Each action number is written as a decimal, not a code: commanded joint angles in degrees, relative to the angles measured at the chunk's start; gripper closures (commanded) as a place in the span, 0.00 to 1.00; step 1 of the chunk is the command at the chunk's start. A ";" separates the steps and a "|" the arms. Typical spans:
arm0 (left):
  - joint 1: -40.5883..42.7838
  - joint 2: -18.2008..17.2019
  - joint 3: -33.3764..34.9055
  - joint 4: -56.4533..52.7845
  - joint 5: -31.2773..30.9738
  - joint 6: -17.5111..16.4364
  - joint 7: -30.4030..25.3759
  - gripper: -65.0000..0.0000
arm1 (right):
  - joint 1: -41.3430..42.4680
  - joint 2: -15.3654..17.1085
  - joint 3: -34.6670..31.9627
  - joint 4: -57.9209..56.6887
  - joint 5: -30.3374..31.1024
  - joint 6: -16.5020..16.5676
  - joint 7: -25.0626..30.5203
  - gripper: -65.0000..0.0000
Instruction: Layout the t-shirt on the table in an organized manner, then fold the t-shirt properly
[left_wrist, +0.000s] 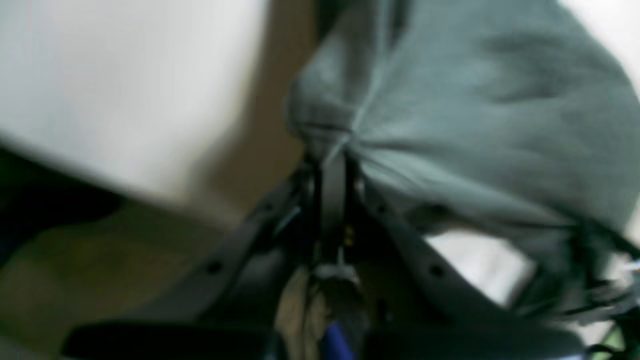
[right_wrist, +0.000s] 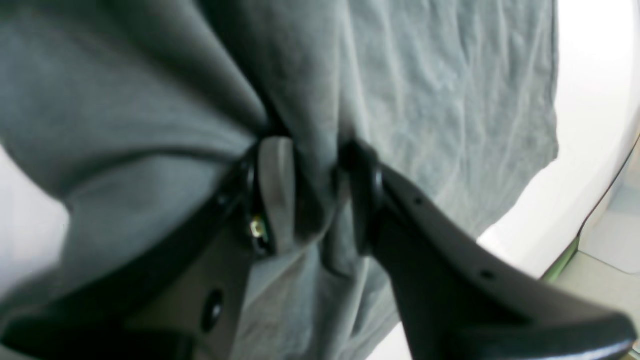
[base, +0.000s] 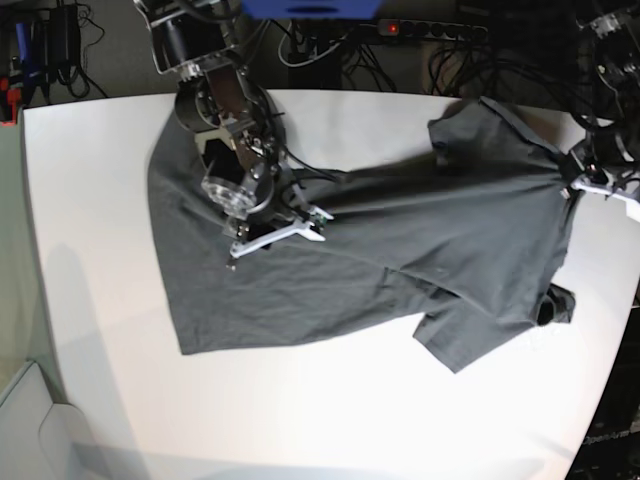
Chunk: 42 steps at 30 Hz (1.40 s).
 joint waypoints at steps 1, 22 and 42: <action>0.21 -1.33 -0.58 1.09 -0.24 0.12 -0.42 0.99 | 0.40 -0.47 -0.05 0.46 0.02 -0.03 -0.26 0.69; 14.28 -4.85 -5.68 7.78 -0.33 -1.37 -0.42 0.48 | 0.49 -0.99 -0.23 0.99 0.02 -0.03 -0.26 0.69; -8.40 7.37 -2.16 -14.55 12.68 -13.86 -8.11 0.49 | 2.60 -3.90 -0.40 14.26 -0.07 -0.03 -0.79 0.69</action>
